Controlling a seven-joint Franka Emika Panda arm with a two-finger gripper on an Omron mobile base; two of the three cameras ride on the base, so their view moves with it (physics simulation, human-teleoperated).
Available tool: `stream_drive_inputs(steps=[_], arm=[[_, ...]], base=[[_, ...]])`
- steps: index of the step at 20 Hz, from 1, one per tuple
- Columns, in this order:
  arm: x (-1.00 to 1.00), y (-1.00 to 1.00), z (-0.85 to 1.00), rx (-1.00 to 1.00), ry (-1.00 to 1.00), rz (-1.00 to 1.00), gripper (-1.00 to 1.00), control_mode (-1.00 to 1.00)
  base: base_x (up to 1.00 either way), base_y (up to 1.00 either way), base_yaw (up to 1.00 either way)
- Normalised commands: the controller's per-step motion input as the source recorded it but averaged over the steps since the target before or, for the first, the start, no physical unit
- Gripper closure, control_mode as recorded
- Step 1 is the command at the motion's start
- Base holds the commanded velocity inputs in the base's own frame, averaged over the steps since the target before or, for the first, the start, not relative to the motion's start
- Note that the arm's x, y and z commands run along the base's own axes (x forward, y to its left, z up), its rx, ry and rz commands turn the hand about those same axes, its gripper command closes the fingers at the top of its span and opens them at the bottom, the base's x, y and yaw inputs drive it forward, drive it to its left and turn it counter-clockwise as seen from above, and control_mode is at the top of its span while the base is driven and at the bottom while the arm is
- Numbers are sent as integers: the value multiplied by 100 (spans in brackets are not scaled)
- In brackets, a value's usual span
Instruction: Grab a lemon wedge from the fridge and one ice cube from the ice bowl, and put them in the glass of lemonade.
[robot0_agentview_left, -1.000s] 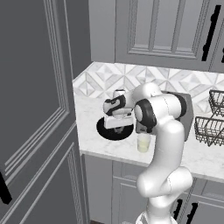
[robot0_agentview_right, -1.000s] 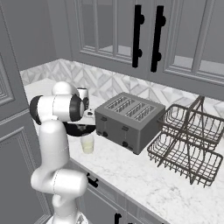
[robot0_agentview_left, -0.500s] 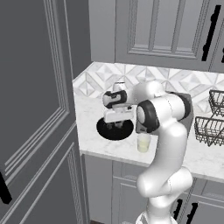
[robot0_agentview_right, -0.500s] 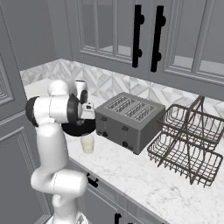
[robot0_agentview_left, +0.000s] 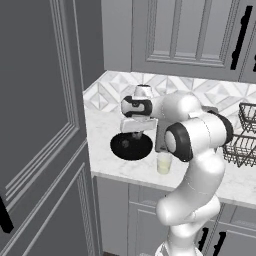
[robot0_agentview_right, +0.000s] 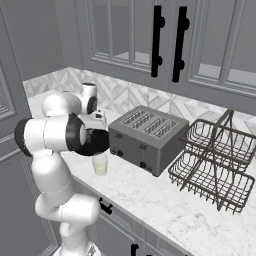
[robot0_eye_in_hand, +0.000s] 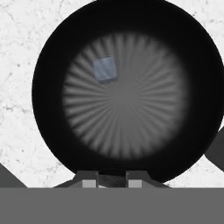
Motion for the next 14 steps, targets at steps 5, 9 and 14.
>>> stream_drive_inputs(steps=[5, 9, 14], arm=[[-25, -5, 12, 5, -12, 0, 100, -100], [-23, -16, 18, 8, -4, 0, 100, -100], [-65, -81, 34, 1, -1, 0, 100, -100]], base=[[0, 0, 0], [0, 0, 0], [0, 0, 0]])
